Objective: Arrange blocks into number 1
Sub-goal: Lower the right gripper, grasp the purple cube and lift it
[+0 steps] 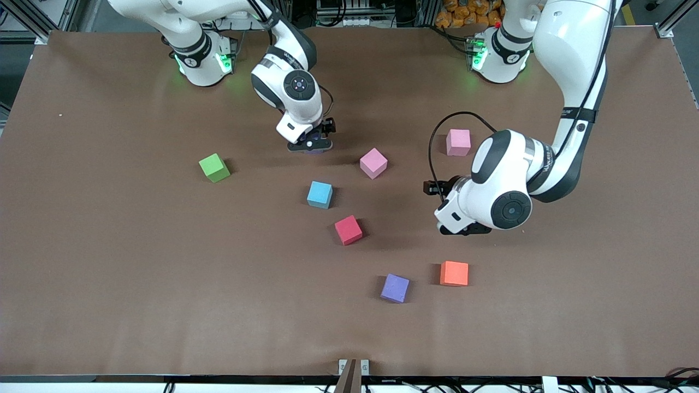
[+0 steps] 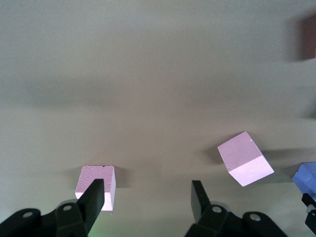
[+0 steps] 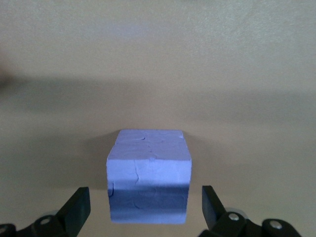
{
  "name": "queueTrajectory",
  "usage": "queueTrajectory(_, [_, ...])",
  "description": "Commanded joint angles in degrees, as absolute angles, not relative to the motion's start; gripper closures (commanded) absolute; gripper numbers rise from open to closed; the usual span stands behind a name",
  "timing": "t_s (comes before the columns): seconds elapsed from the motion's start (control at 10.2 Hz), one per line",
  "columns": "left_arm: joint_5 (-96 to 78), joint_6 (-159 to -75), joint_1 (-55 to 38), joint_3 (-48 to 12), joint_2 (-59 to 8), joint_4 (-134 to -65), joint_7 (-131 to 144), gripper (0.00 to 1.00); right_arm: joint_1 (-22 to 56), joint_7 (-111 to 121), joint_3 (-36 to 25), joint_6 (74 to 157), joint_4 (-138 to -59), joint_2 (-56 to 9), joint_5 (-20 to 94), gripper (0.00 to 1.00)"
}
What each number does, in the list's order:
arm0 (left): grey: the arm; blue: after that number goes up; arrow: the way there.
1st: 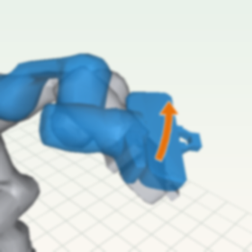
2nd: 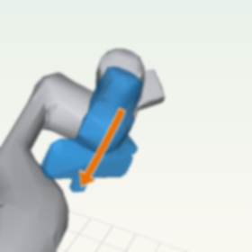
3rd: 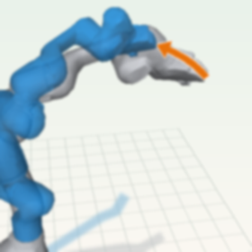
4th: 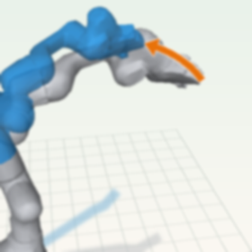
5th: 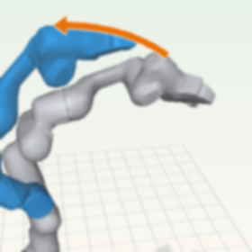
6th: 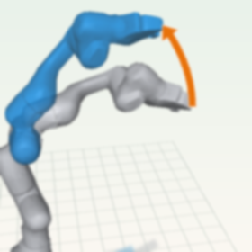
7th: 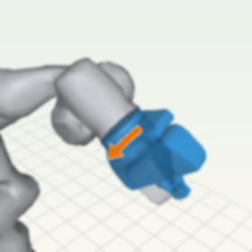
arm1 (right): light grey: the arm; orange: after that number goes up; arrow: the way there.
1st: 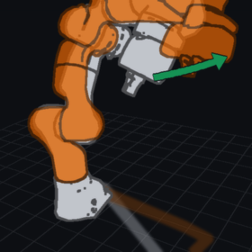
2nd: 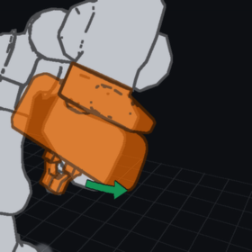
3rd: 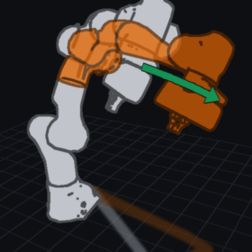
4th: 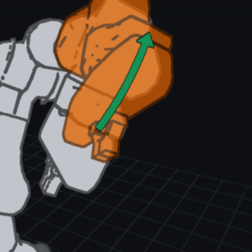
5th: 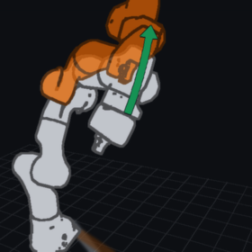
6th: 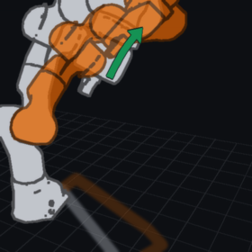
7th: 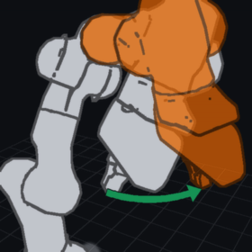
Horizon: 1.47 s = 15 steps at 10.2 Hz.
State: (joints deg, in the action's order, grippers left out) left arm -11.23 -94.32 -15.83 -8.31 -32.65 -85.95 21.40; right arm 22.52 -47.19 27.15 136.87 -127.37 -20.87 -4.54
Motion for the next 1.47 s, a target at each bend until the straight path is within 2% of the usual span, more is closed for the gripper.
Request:
queueTrajectory(0.0, [-12.3, -94.4, -16.3, -8.0, -33.4, -85.1, 22.4, 0.21, 22.8, -49.2, 27.1, 138.5, -127.0, -22.9, -7.5, 0.2])
queueTrajectory(0.1, [-12.3, -94.4, -16.6, -8.0, -33.5, -85.1, 23.0, 0.21, 22.8, -49.2, 27.1, 138.6, -126.9, -23.0, -7.6, 0.49])
queueTrajectory(0.2, [-12.1, -94.7, -17.0, -8.0, -33.5, -85.2, 23.6, 0.21, 22.8, -49.1, 27.1, 138.5, -126.7, -23.0, -7.6, 0.87])
queueTrajectory(0.29, [-11.7, -95.6, -17.6, -8.0, -33.5, -85.3, 24.0, 0.21, 22.9, -50.0, 27.1, 138.3, -126.5, -22.9, -7.6, 1.0])
queueTrajectory(0.59, [-7.9, -96.2, -17.8, -7.9, -32.2, -88.9, 24.0, 0.21, 23.9, -53.5, 27.9, 138.3, -126.1, -22.9, -7.6, 1.0])
queueTrajectory(0.98, [-8.1, -96.2, -17.9, -8.0, -32.4, -88.2, 26.1, 0.21, 23.5, -61.4, 34.8, 137.7, -125.9, -22.9, -7.6, 1.0])
queueTrajectory(1.37, [-10.8, -96.3, -18.7, -8.1, -34.2, -88.2, 33.3, 0.21, 23.6, -65.2, 37.9, 137.6, -126.2, -23.0, -7.5, 1.0])
